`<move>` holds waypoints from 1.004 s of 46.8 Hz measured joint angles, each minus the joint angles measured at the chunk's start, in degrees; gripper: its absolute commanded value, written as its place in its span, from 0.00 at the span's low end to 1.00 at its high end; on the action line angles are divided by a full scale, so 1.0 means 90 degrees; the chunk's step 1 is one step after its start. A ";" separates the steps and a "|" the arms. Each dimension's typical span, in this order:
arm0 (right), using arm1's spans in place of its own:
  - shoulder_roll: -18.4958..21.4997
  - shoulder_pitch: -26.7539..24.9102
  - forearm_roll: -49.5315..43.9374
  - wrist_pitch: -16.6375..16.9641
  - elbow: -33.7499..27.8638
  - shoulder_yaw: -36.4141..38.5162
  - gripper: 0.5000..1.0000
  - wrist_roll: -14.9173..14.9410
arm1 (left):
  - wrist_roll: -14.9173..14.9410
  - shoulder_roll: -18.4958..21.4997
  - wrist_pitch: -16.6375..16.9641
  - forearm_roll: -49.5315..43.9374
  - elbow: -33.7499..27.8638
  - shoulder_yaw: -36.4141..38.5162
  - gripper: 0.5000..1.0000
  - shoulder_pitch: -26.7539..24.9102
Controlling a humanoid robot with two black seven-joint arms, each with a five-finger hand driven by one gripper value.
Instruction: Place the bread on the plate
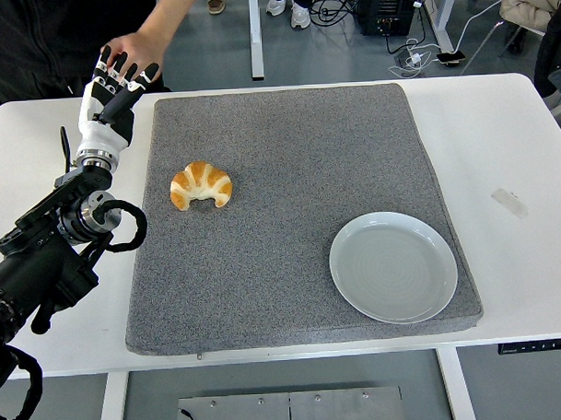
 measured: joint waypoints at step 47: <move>0.0000 0.0000 0.0001 0.0001 0.0000 0.0001 1.00 0.0001 | 0.0617 0.1048 -0.0079 0.0049 -0.0369 0.1692 0.96 -0.0555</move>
